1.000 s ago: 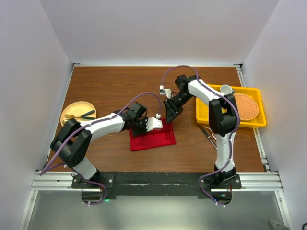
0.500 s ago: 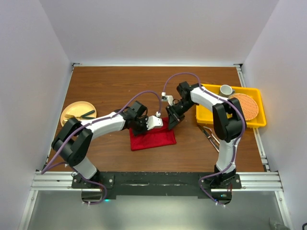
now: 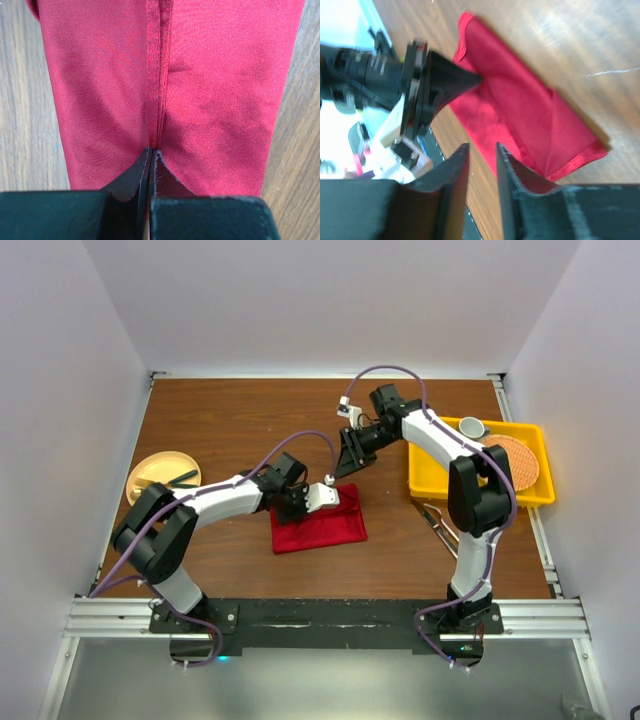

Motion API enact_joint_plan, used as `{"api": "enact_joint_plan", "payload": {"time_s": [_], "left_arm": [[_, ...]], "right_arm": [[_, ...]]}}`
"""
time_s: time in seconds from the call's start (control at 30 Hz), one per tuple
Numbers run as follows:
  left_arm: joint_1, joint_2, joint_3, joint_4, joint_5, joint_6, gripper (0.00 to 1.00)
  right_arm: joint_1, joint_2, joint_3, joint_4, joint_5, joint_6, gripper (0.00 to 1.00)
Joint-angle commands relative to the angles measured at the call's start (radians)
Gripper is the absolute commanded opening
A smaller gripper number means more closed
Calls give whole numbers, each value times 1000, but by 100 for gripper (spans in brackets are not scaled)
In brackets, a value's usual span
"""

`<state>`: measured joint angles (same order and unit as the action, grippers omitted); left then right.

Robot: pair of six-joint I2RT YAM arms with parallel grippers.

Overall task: Fold the napkin into a case and place the utensils inside
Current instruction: Smooth out the 2/3-rectangle-folded napkin at the center of the board.

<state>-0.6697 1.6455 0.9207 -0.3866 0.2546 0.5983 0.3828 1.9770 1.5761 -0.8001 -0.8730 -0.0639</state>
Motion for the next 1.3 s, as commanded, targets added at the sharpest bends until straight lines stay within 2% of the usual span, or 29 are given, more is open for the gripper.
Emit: {"api": "enact_joint_plan", "payload": {"time_s": [0.0, 0.47, 0.57, 0.6, 0.63, 0.7, 0.77, 0.83, 0.9, 0.93, 0.97, 1.13, 1.27], "left_arm": [[5, 13, -20, 31, 8, 9, 0], [5, 30, -23, 54, 11, -55, 0], [41, 1, -10, 38, 31, -112, 16], [92, -18, -2, 32, 87, -132, 24], [126, -38, 16, 20, 131, -156, 27], [221, -114, 35, 22, 281, -238, 34], [268, -182, 37, 83, 409, -348, 36], [300, -205, 9, 191, 480, -440, 34], [308, -191, -8, 270, 572, -592, 29], [309, -175, -25, 358, 596, -664, 26], [309, -130, -34, 418, 644, -781, 24], [311, 23, -123, 766, 696, -1118, 18], [341, 137, -164, 842, 693, -1180, 18]], "right_arm": [[-4, 46, 1, 73, 103, 116, 36], [-5, 164, -110, 90, 246, 85, 35], [-5, 187, -110, 108, 267, 78, 34], [-5, 187, -110, 113, 269, 73, 34], [-5, 192, -111, 116, 272, 69, 34], [-5, 198, -111, 121, 275, 70, 33], [-5, 192, -122, 130, 273, 70, 33], [-5, 191, -136, 144, 270, 70, 32], [-4, 183, -145, 160, 269, 70, 32], [-5, 183, -152, 168, 269, 73, 31], [-5, 180, -157, 174, 269, 76, 31], [-4, 177, -188, 226, 275, 105, 30], [-5, 183, -200, 246, 281, 107, 29]]}}
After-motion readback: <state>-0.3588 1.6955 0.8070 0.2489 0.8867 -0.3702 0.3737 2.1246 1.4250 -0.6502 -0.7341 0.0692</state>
